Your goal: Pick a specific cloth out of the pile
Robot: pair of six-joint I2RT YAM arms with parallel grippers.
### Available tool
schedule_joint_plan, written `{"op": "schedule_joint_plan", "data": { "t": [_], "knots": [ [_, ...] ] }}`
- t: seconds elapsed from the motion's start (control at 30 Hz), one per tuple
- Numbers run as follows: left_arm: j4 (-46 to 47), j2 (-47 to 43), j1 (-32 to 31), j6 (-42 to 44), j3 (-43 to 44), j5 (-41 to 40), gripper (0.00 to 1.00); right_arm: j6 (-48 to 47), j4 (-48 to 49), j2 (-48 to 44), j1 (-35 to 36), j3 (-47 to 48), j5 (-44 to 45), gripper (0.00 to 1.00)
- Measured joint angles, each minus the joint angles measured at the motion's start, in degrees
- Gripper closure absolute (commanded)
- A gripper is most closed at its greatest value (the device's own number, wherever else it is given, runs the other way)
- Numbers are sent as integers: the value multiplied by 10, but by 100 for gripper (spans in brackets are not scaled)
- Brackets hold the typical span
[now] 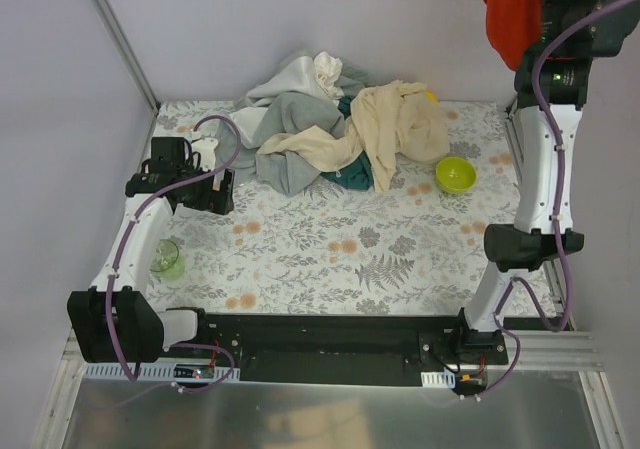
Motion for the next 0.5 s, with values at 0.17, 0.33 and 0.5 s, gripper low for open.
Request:
{"op": "schedule_joint_plan", "data": {
  "t": [0.17, 0.33, 0.5],
  "knots": [
    [0, -13, 0, 2, -2, 0, 1, -50, 5, -71, 40, -45, -38, 100],
    [-1, -26, 0, 3, -5, 0, 1, -65, -37, -173, 60, -176, -87, 100],
    [-2, -40, 0, 3, -5, 0, 1, -41, -57, -336, 66, -400, -111, 100]
  ]
}}
